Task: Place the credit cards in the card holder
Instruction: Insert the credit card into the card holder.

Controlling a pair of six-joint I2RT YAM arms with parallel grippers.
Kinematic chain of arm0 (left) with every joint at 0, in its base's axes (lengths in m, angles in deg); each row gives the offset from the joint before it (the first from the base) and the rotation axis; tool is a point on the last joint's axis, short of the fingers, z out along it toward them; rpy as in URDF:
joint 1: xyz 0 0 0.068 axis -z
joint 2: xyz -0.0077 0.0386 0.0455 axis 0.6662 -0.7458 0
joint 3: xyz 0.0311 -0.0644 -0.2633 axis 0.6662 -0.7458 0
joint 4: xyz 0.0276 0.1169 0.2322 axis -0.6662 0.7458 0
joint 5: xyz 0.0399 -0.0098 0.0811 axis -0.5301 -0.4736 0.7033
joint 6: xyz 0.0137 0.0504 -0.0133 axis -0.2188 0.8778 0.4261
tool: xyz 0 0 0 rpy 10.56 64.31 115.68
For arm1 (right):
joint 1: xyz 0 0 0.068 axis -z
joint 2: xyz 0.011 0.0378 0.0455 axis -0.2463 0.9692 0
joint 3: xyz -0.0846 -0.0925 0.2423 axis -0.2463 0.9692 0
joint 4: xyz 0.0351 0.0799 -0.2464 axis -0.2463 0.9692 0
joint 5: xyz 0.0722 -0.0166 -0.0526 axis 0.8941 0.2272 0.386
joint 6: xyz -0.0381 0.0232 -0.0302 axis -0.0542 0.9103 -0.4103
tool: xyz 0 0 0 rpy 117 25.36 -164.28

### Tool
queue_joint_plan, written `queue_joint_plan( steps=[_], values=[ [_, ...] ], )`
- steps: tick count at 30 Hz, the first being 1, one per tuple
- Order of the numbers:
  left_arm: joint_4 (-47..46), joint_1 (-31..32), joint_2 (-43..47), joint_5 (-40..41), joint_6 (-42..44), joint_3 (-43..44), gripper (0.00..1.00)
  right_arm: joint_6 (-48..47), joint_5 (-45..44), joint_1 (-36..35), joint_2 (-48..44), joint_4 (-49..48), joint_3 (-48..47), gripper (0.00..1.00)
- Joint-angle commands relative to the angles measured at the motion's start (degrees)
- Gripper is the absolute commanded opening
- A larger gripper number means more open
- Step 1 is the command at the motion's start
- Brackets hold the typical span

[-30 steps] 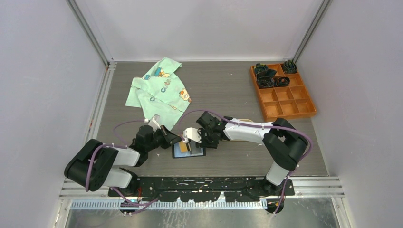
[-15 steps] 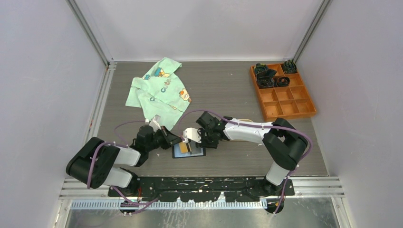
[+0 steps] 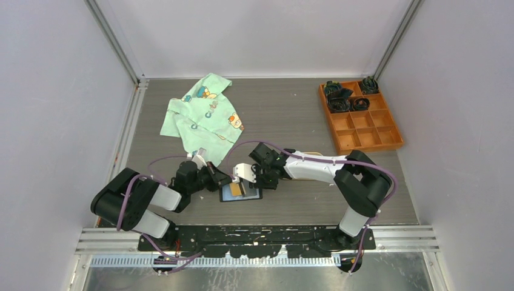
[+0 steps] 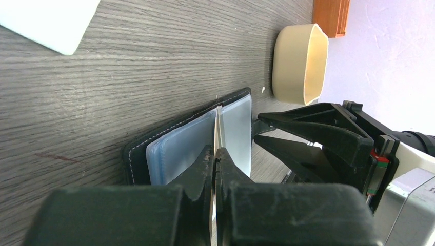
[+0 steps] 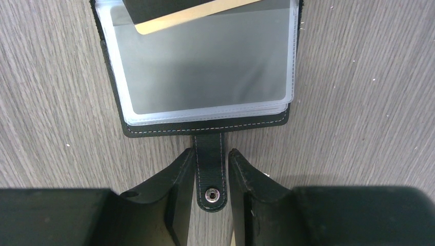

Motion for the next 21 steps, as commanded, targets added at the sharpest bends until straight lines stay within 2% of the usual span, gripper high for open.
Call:
queue_joint_plan(
  steps=[1, 21],
  values=[
    [-4.99, 0.44, -1.03, -0.61, -0.20, -0.87, 0.00, 0.69, -0.77, -0.51, 1.31, 0.16, -1.16, 0.35],
    [-6.79, 1.12, -4.77, -2.37, -0.62, -0.55, 0.00, 1.11, -1.03, -0.57, 1.60, 0.17, -1.34, 0.35]
  ],
)
